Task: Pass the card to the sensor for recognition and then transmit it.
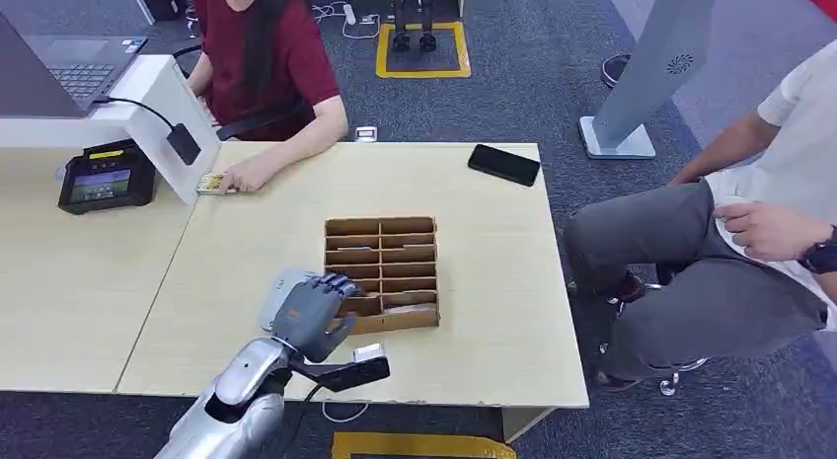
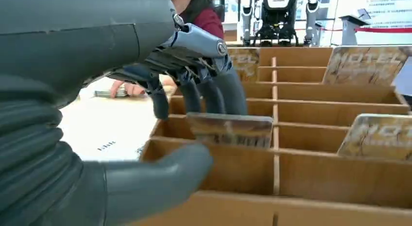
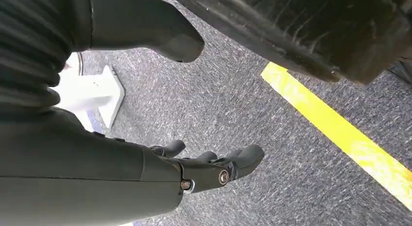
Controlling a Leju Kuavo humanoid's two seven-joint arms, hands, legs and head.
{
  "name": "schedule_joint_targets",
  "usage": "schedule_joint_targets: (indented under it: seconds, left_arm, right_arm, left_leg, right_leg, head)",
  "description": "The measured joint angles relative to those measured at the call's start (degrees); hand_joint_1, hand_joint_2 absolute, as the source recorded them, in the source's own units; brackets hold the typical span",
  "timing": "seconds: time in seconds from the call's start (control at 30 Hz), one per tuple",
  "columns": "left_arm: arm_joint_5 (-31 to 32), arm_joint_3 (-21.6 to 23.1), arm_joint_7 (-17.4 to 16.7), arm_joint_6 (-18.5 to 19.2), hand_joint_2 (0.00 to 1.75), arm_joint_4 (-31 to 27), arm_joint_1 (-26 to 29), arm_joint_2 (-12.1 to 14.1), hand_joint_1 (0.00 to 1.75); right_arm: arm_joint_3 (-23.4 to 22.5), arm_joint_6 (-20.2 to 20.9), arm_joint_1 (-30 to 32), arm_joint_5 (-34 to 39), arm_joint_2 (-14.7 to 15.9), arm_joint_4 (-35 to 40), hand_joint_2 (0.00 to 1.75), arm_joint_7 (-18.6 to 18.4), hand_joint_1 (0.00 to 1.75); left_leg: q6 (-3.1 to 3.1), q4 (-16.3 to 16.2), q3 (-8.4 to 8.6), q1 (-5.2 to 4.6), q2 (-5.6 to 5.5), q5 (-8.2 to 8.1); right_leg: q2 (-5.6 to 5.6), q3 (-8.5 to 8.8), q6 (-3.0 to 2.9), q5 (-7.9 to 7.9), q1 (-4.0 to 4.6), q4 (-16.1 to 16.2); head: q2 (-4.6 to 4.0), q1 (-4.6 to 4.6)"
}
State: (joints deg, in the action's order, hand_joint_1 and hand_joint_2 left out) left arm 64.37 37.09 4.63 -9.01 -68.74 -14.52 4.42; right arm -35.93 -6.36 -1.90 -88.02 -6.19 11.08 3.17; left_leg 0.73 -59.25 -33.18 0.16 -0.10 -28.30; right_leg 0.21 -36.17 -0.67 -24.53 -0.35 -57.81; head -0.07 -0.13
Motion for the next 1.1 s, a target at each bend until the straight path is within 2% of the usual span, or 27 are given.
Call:
schedule_joint_targets:
  seconds: [0.63, 0.97, 1.1]
  left_arm:
    - [-0.79, -0.02, 0.07, 0.33, 1.75, 0.04, 0.00, 0.04, 1.75]
    - [-3.48, -0.09, 2.69, 0.11, 1.75, 0.20, 0.00, 0.39, 1.75]
    - [-3.61, -0.11, 2.78, 0.11, 1.75, 0.20, 0.00, 0.59, 1.75]
  right_arm:
    - [-0.09, -0.04, -0.02, -0.50, 0.00, 0.00, 1.75, 0.09, 0.00]
    - [-0.15, -0.13, -0.03, -0.59, 0.00, 0.02, 1.75, 0.13, 0.00]
    - [-0.15, -0.13, -0.03, -0.59, 0.00, 0.02, 1.75, 0.18, 0.00]
  left_leg:
    - [0.00, 0.00, -0.01, 0.00, -0.01, 0.00]
    - [0.00, 0.00, -0.01, 0.00, -0.01, 0.00]
    - [0.00, 0.00, -0.01, 0.00, -0.01, 0.00]
  right_leg:
    - [-0.02, 0.02, 0.00, 0.00, 0.00, 0.00]
    - [-0.03, 0.02, 0.00, 0.00, 0.00, 0.00]
    - [-0.03, 0.02, 0.00, 0.00, 0.00, 0.00]
  head:
    - [0.00, 0.00]
    - [0.00, 0.00]
    - [0.00, 0.00]
